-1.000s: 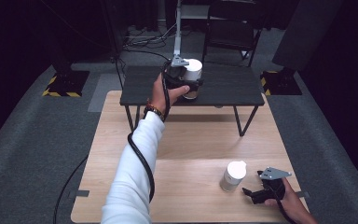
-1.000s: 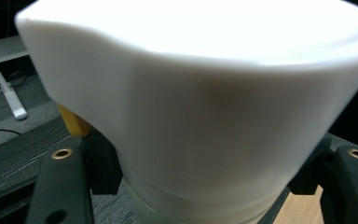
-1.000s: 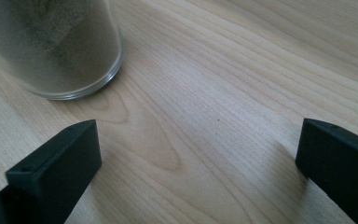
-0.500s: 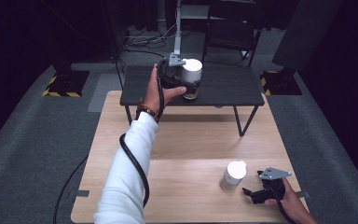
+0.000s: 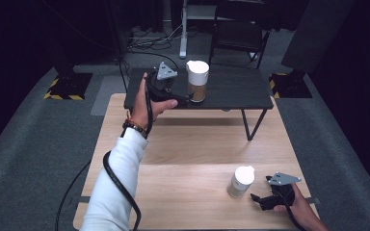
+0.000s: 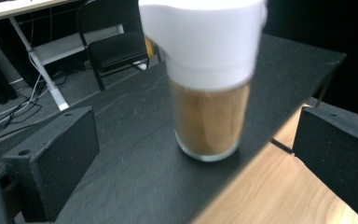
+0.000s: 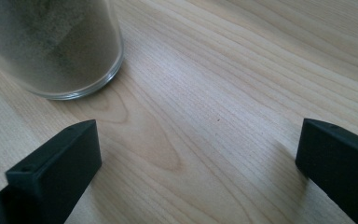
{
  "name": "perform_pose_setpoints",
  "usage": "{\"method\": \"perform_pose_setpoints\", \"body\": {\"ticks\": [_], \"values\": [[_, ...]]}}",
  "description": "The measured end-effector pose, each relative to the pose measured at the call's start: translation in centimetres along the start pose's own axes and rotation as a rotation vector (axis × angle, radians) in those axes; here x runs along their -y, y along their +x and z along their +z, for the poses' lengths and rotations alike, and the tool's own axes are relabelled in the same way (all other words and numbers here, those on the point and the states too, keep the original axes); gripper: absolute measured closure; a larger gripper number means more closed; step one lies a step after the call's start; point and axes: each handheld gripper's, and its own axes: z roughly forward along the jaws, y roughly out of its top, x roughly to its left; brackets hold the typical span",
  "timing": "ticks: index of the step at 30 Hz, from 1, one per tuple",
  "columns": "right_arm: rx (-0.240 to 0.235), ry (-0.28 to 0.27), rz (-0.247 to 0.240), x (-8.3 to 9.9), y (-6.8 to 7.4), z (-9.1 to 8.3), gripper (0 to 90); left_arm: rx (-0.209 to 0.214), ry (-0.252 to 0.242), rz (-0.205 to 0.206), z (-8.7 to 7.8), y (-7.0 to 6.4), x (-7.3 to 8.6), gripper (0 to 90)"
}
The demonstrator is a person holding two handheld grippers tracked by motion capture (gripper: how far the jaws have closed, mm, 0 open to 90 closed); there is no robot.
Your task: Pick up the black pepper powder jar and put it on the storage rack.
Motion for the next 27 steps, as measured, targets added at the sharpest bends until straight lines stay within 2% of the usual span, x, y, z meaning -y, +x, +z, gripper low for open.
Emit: {"method": "perform_pose_setpoints", "body": {"ticks": [6,11,21,27], "values": [[0.000,0.001,0.000,0.0,0.0,0.0,0.0,-0.015,-0.010,0.024,-2.3,-0.7,1.7,0.4],[0.000,0.001,-0.001,0.0,0.0,0.0,0.0,-0.027,-0.005,0.028,-3.3,-1.1,3.3,0.3],[0.001,0.001,0.000,0.0,0.0,0.0,0.0,-0.040,0.016,0.034,-4.3,-1.8,6.9,0.4],[0.001,0.001,0.000,0.0,0.0,0.0,0.0,-0.041,0.032,0.011,-4.6,-1.9,9.3,0.4]]}}
